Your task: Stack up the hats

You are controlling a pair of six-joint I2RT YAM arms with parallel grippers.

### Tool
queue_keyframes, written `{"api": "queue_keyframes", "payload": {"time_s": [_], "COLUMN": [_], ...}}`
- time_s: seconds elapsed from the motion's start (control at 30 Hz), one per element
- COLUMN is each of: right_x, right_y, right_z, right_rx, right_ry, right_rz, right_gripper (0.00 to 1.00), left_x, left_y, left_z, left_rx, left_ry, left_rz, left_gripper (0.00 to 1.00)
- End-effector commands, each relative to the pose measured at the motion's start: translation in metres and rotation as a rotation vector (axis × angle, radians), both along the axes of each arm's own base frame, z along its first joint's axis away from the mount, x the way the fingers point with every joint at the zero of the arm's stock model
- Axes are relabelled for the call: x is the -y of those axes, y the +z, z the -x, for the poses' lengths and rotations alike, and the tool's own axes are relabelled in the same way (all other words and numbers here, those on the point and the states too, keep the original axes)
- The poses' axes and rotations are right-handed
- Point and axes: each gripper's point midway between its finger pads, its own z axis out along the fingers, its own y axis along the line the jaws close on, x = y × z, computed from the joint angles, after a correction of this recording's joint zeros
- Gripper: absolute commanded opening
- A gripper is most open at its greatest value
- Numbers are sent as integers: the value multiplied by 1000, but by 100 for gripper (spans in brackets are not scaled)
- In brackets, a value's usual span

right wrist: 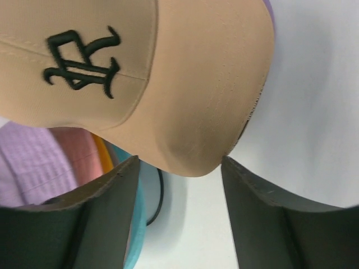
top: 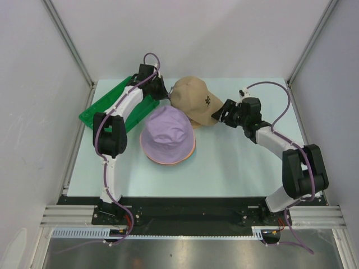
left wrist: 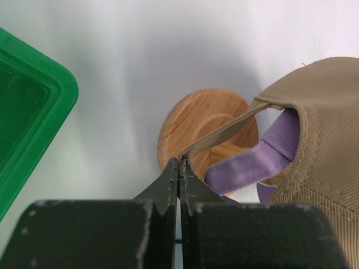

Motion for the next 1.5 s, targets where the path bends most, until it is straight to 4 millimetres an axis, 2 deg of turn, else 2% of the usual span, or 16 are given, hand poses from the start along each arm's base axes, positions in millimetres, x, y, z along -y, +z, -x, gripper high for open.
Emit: {"api": "queue_keyframes", "payload": {"time_s": [0.0, 0.17, 0.43, 0.53, 0.67, 0.73, 0.83, 0.9, 1.0, 1.07, 1.13, 1.23, 1.3, 1.4, 1.47], "right_x": [-3, 7, 3, 2, 6, 12, 18, 17, 18, 17, 17, 16, 16, 15, 16], "right_y": [16, 10, 19, 18, 12, 9, 14, 17, 15, 14, 9, 6, 0, 4, 5], "right_z": [-18, -21, -31, -36, -38, -39, -42, -43, -46, -48, -51, -57, -60, -67, -72], "right_rx": [88, 85, 136, 133, 122, 117, 137, 153, 161, 166, 162, 171, 165, 179, 185], "right_ry": [16, -3, 47, 61, 50, 32, 19, 25, 34, 37, 39, 48, 50, 53, 50], "right_rz": [-6, -16, -93, -108, -123, -133, -166, -170, -176, -178, -182, -188, -194, -229, -243], "right_gripper": [62, 70, 72, 66, 49, 43, 33, 31, 33, 40, 45, 49, 50, 51, 48], "left_x": [-8, -9, -9, -8, -8, -9, -9, -10, -9, -8, -6, -4, -2, -2, -2], "left_y": [23, 22, 24, 24, 21, 21, 21, 19, 18, 14, 19, 18, 19, 17, 17], "left_z": [1, 1, 0, 0, 0, 1, 0, 1, 3, 6, 7, 9, 9, 9, 9], "left_rx": [52, 48, 51, 48, 43, 42, 42, 38, 40, 30, 44, 36, 34, 31, 30], "left_ry": [7, 12, 17, 19, 24, 28, 30, 32, 25, 24, 17, 13, 13, 9, 10], "left_rz": [-19, -26, -19, -14, -13, -15, -17, -20, -13, -6, 8, 24, 34, 37, 33], "left_gripper": [0, 0, 0, 0, 0, 0, 0, 0, 0, 0, 0, 0, 0, 0, 0]}}
